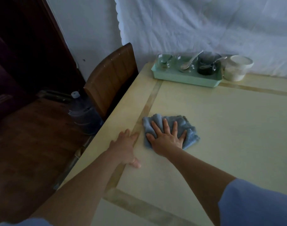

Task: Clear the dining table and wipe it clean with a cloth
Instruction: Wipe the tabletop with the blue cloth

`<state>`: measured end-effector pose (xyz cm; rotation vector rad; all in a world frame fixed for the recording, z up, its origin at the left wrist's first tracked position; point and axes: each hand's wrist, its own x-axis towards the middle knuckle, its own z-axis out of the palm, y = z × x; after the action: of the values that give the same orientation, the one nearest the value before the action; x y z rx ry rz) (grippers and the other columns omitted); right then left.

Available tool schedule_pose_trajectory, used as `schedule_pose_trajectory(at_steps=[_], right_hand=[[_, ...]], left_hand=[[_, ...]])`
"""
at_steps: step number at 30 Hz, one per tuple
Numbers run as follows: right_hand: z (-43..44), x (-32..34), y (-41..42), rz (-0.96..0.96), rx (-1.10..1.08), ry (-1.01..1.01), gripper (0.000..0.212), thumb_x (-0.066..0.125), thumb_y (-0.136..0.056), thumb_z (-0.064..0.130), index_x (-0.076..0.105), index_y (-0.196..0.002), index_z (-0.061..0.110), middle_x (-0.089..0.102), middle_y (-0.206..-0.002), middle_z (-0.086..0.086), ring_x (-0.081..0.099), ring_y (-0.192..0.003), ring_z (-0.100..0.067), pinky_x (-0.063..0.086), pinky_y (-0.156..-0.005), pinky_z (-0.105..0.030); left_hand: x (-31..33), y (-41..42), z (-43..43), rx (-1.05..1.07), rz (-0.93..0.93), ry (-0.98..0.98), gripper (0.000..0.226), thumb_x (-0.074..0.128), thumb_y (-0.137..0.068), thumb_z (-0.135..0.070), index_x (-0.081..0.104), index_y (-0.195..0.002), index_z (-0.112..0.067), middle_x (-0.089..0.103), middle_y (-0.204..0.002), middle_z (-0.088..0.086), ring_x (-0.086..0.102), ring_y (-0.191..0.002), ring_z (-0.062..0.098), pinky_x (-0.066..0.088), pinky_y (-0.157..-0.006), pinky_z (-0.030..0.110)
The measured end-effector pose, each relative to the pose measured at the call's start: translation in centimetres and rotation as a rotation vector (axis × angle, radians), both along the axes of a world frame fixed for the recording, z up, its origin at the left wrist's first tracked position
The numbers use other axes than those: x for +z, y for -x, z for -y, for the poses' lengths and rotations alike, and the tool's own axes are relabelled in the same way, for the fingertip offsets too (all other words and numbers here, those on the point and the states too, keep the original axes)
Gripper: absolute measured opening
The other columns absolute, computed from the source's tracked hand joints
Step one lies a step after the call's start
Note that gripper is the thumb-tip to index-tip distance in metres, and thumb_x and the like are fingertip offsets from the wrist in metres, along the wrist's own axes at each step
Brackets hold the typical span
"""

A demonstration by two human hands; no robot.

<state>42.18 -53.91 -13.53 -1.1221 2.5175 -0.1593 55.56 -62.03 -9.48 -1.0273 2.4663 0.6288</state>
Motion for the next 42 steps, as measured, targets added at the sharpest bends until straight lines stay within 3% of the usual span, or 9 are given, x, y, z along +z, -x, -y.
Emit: schedule_pose_trajectory(at_steps=[4,12,15,19,21,24,31,37,42], right_hand=[[2.7,0.0,3.2,-0.020,0.094,0.022,0.057,0.016,-0.090,0.068,-0.002,-0.143,0.055,-0.018,-0.158,0.014,-0.026,-0.143,-0.029,-0.019,-0.106,-0.064],[7.0,0.6,8.1,0.008,-0.106,0.031,0.058,0.019,-0.093,0.061,0.002,-0.147,0.049,-0.019,-0.158,0.006,-0.025,-0.142,-0.033,-0.015,-0.106,-0.064],[8.8,0.5,5.6,0.004,0.050,0.050,0.055,0.018,-0.095,0.056,0.001,-0.147,0.048,-0.015,-0.159,0.008,-0.024,-0.143,-0.032,-0.013,-0.107,-0.064],[9.1,0.1,6.2,-0.022,0.191,0.055,0.053,0.016,-0.094,0.062,-0.001,-0.144,0.054,-0.013,-0.159,0.013,-0.023,-0.144,-0.031,-0.014,-0.108,-0.065],[8.7,0.1,8.1,-0.050,0.200,0.052,0.055,0.016,-0.092,0.066,-0.001,-0.143,0.056,-0.013,-0.159,0.013,-0.022,-0.144,-0.030,-0.015,-0.108,-0.064],[7.3,0.0,13.1,-0.074,0.062,0.066,0.057,0.019,-0.090,0.069,0.003,-0.143,0.057,-0.011,-0.159,0.014,-0.020,-0.145,-0.029,-0.013,-0.108,-0.062],[7.1,-0.1,18.5,-0.037,-0.214,0.034,0.058,0.020,-0.090,0.063,0.004,-0.145,0.052,-0.010,-0.160,0.009,-0.019,-0.145,-0.032,-0.015,-0.106,-0.066],[14.0,0.1,13.8,-0.016,-0.007,0.049,0.055,0.019,-0.094,0.056,0.002,-0.145,0.049,-0.012,-0.160,0.008,-0.021,-0.144,-0.033,-0.015,-0.104,-0.066],[17.6,-0.7,9.6,-0.044,0.330,0.041,0.055,0.014,-0.091,0.059,0.005,-0.145,0.049,-0.012,-0.159,0.009,-0.022,-0.143,-0.033,-0.012,-0.104,-0.069]], left_hand=[[0.4,1.2,0.9,-0.008,-0.025,0.026,0.103,0.077,-0.069,-0.039,0.011,-0.148,-0.027,0.002,-0.158,0.005,-0.001,-0.147,0.026,0.016,-0.117,0.052],[-0.5,1.4,1.8,0.026,-0.041,0.016,0.110,0.078,-0.067,-0.037,0.003,-0.147,-0.036,-0.009,-0.159,-0.004,-0.011,-0.147,0.021,0.007,-0.118,0.053],[-0.4,1.4,1.9,0.020,-0.034,0.034,0.107,0.077,-0.067,-0.040,0.006,-0.147,-0.036,-0.005,-0.159,-0.005,-0.005,-0.147,0.021,0.014,-0.118,0.050],[-0.3,2.8,3.4,0.071,-0.128,0.141,0.085,0.068,-0.078,-0.040,0.020,-0.147,-0.029,0.020,-0.157,0.000,0.023,-0.143,0.022,0.029,-0.114,0.040],[-0.4,4.4,3.8,0.099,-0.157,0.132,0.088,0.067,-0.078,-0.043,0.015,-0.148,-0.029,0.010,-0.159,0.000,0.012,-0.146,0.023,0.023,-0.116,0.045],[-0.5,6.7,3.8,0.140,-0.134,0.061,0.093,0.070,-0.075,-0.044,0.013,-0.148,-0.032,0.002,-0.160,-0.004,-0.001,-0.147,0.023,0.015,-0.117,0.053],[-0.8,7.6,3.9,0.135,-0.101,0.084,0.096,0.074,-0.071,-0.042,0.016,-0.147,-0.032,0.008,-0.159,-0.004,0.004,-0.147,0.025,0.020,-0.116,0.053],[-0.2,7.6,4.3,0.078,-0.086,0.160,0.095,0.073,-0.070,-0.050,0.019,-0.146,-0.033,0.016,-0.158,-0.004,0.016,-0.145,0.025,0.031,-0.111,0.045],[-0.5,7.7,4.9,0.074,-0.067,0.149,0.100,0.072,-0.067,-0.054,0.013,-0.147,-0.037,0.009,-0.159,-0.009,0.008,-0.147,0.024,0.029,-0.112,0.046]])
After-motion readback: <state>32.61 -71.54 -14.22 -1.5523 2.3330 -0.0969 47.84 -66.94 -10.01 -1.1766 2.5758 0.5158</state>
